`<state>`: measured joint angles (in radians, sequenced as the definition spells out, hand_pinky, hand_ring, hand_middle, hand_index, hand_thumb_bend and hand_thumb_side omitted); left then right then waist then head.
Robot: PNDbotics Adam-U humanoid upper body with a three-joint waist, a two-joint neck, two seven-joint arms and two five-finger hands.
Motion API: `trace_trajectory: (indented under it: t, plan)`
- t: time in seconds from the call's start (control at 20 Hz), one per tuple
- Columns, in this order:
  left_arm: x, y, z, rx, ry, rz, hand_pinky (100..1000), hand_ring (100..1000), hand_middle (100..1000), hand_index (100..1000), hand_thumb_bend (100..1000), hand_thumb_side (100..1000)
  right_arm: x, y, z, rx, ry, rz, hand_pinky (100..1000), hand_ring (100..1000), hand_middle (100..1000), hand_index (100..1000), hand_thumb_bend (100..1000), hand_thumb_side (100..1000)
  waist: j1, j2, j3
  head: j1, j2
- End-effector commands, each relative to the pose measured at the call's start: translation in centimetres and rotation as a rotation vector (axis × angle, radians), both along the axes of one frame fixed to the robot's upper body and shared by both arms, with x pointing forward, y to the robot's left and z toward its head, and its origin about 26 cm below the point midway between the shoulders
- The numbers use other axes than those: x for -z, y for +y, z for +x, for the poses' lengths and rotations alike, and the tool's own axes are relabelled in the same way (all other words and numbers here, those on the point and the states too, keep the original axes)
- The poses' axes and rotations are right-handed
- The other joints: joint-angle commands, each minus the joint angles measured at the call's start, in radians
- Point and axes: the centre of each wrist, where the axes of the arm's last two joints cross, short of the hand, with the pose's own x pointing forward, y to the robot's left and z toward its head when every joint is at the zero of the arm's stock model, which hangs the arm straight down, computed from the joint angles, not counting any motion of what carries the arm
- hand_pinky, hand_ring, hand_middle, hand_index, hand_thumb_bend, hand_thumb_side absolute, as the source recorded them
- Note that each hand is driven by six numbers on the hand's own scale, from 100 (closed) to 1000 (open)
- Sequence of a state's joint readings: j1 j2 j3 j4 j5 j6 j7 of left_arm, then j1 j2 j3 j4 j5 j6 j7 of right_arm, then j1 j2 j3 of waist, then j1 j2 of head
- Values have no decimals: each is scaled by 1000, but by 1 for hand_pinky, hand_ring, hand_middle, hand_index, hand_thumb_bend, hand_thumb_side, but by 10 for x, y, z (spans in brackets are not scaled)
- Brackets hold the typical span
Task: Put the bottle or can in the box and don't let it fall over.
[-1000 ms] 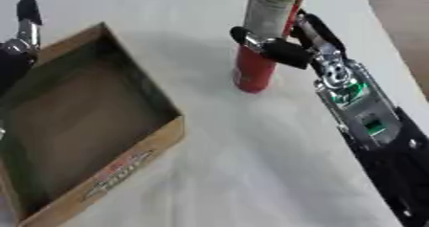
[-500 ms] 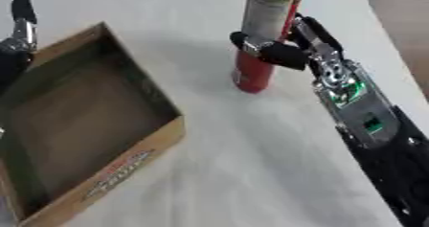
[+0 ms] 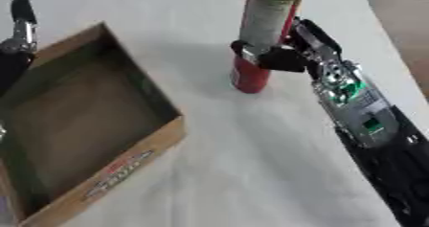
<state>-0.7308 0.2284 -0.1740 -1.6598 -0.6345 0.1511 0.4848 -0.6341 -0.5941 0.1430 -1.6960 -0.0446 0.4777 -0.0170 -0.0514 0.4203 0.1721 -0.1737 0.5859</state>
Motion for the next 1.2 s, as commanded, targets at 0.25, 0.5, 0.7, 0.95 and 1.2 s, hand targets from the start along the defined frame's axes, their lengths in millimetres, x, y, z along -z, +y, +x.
trace_trajectory:
  t: [0.25,0.5,0.7,0.95,1.2]
  plan:
    - [-7,3,0,0,-11,-11,652,562,537,755,314,589,-8,0,-3,-26,-3,25,985,1000,876,774,369,190,3,-27,0,1,-11]
    - [-6,4,0,1,1,-27,661,571,553,779,327,610,-8,-1,-3,-24,17,73,980,1000,861,725,183,185,3,-27,2,0,-11]
    - [-7,6,-2,-7,1,-47,689,607,604,785,362,626,-11,0,-4,-9,10,108,976,1000,850,694,100,250,1,-29,4,-1,-11]
    - [-14,18,-12,-38,-52,-114,729,662,675,795,368,618,-14,-1,-5,23,4,142,975,999,838,658,100,221,0,-34,13,-7,-8]
    - [-25,37,-29,-77,-125,-204,724,655,665,763,347,612,-15,-3,-6,44,-12,174,980,997,831,644,100,180,0,-38,21,-15,-2]
